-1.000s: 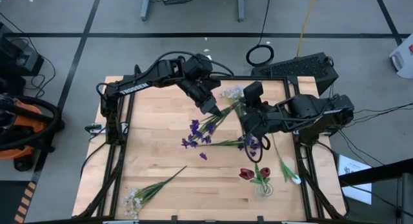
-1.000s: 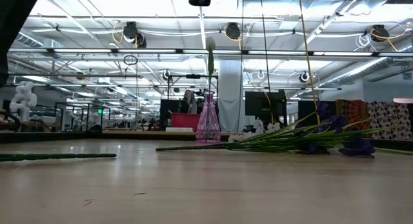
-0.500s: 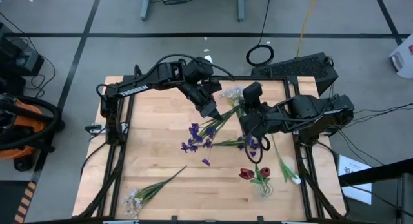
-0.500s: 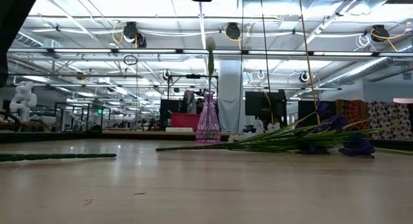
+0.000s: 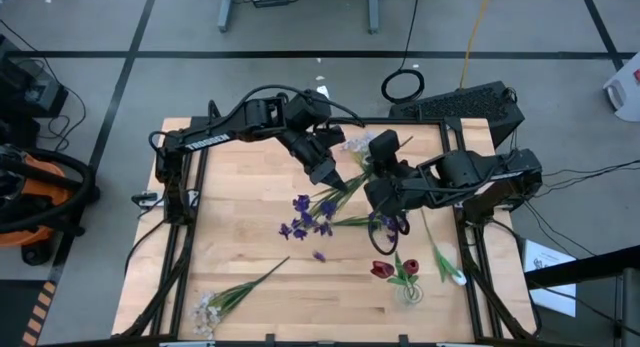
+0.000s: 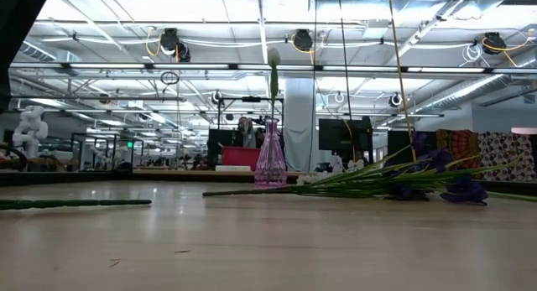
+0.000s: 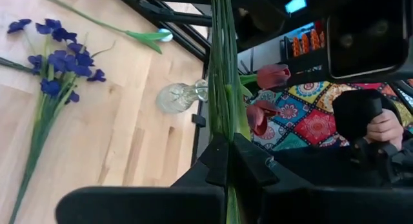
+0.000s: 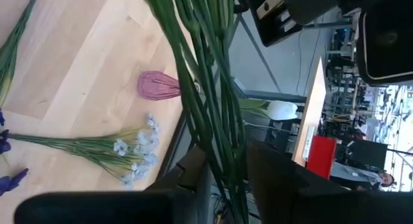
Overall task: Sort flowers into vase by color
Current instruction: Put the left purple flowers into the transparent vase
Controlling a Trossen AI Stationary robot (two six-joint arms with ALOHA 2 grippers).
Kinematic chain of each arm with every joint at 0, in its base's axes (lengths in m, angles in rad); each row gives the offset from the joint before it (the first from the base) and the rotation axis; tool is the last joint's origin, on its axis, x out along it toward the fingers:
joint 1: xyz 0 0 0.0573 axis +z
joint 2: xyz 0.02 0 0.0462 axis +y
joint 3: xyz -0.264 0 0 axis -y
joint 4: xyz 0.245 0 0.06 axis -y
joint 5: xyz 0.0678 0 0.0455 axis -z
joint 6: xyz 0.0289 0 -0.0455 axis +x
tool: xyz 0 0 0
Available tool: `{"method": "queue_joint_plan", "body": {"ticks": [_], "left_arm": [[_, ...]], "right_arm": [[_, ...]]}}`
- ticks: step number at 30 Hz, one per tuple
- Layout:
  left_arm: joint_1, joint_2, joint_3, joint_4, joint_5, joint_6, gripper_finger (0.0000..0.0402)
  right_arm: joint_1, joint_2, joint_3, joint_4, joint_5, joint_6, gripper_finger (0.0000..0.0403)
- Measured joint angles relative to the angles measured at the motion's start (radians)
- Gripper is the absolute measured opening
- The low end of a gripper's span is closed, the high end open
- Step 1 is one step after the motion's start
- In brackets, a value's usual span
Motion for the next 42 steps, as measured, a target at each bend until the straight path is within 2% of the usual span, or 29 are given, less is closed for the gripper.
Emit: {"method": "queue_joint_plan", "body": {"ticks": [8, 11, 15, 20, 24, 32, 36, 39, 42], "left_arm": [[0.001, 0.000, 0.000, 0.000, -0.001, 0.002, 0.0011], [0.001, 0.000, 0.000, -0.002, -0.001, 0.002, 0.0011], [0.001, -0.001, 0.000, 0.005, -0.001, 0.002, 0.0011], [0.001, -0.001, 0.000, 0.011, -0.005, 0.002, 0.0014], [0.001, -0.001, 0.000, 0.053, -0.008, 0.011, 0.0041], [0.033, -0.001, 0.000, 0.068, -0.008, 0.063, 0.0116], [0.095, -0.016, -0.002, 0.069, -0.010, 0.082, 0.0126], [0.130, -0.055, -0.002, 0.075, -0.017, 0.134, 0.0127], [0.152, -0.100, -0.001, 0.064, -0.096, 0.199, 0.0127]], "right_arm": [[0.000, 0.005, 0.000, 0.011, -0.002, 0.008, 0.0086], [0.000, 0.005, 0.000, 0.021, -0.002, 0.008, 0.0065], [0.000, 0.005, 0.000, 0.014, -0.004, 0.041, 0.0012], [0.000, 0.005, 0.000, -0.017, -0.037, 0.146, 0.0005], [0.000, 0.004, 0.000, -0.060, -0.081, 0.233, 0.0004], [0.003, 0.004, 0.000, -0.111, -0.082, 0.316, 0.0002], [0.014, 0.004, 0.000, -0.155, -0.082, 0.369, 0.0001], [0.024, 0.002, 0.000, -0.154, -0.082, 0.467, 0.0001], [0.039, -0.022, 0.000, -0.154, -0.083, 0.620, 0.0001]]}}
